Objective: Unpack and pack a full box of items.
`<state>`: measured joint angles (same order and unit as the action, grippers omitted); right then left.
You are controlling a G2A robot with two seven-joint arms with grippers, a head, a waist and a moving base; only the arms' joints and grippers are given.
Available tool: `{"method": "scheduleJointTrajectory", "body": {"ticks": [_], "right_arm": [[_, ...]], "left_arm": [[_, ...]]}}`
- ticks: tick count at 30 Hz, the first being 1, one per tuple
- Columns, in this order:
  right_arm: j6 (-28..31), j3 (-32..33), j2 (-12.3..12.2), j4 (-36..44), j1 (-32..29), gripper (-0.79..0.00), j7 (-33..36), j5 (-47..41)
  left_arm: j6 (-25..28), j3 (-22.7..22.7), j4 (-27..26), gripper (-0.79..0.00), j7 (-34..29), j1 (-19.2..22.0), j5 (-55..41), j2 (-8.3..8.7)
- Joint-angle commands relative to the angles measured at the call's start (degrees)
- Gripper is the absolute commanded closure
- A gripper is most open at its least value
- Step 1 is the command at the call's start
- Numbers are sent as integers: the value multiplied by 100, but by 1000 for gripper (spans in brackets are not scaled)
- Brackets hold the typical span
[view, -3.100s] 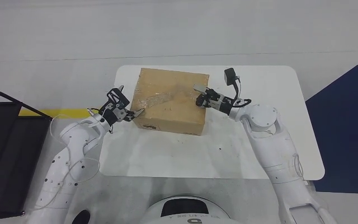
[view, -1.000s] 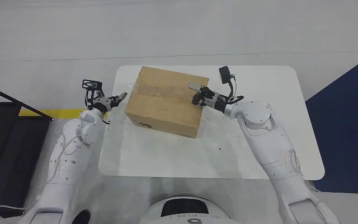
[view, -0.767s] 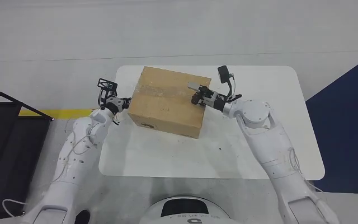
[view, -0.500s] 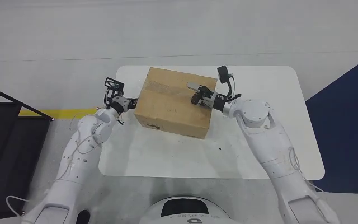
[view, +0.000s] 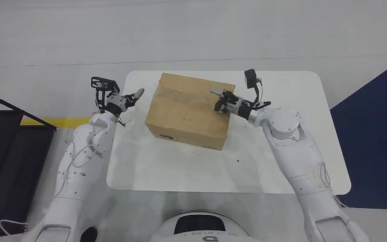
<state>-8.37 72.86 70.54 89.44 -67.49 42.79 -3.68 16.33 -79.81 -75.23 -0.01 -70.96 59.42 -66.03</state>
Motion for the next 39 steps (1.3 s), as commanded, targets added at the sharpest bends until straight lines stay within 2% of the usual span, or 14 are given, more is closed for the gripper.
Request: {"method": "scheduleJointTrajectory", "body": {"ticks": [1,3,5,9,11,15,18,25,30,31,33,34,39], "right_arm": [[1,12,-10,14,-18,-785,11,1],[6,4,-15,18,-25,-785,8,0],[11,-7,-19,19,-21,-785,7,-2],[52,-6,-30,0,-21,-785,2,-10],[66,8,-38,-15,-33,-785,-7,-21],[87,24,-51,-14,-67,-785,-16,-39],[92,35,-62,-11,-94,-785,-31,-44],[85,75,-88,31,-161,-785,-67,-64],[78,73,-99,54,-176,-785,-90,-78],[78,65,-100,50,-171,-785,-96,-81],[80,49,-101,35,-157,-785,-108,-87],[75,41,-102,23,-148,-785,-113,-95],[68,-5,-102,-32,-96,-785,-136,-123]], "left_arm": [[104,-75,-26,-785,1,-37,-362,-8],[241,-99,-15,-785,-190,-18,-803,-24],[510,-105,78,-785,-436,11,-1753,-66],[655,-34,431,-785,-1306,251,-3358,-141],[576,50,606,-785,-1627,404,-3787,-174],[606,239,827,-785,-1869,628,-4153,-231],[602,366,943,-696,-1948,768,-4124,-256],[684,472,1124,-382,-1904,900,-4164,-290],[762,481,1189,-240,-1894,919,-4166,-292],[785,478,1194,-166,-1893,921,-4170,-291],[848,472,1196,-111,-1907,915,-4194,-289],[877,464,1193,-18,-1916,913,-4212,-288],[959,406,1186,0,-2001,897,-4357,-276]]}}
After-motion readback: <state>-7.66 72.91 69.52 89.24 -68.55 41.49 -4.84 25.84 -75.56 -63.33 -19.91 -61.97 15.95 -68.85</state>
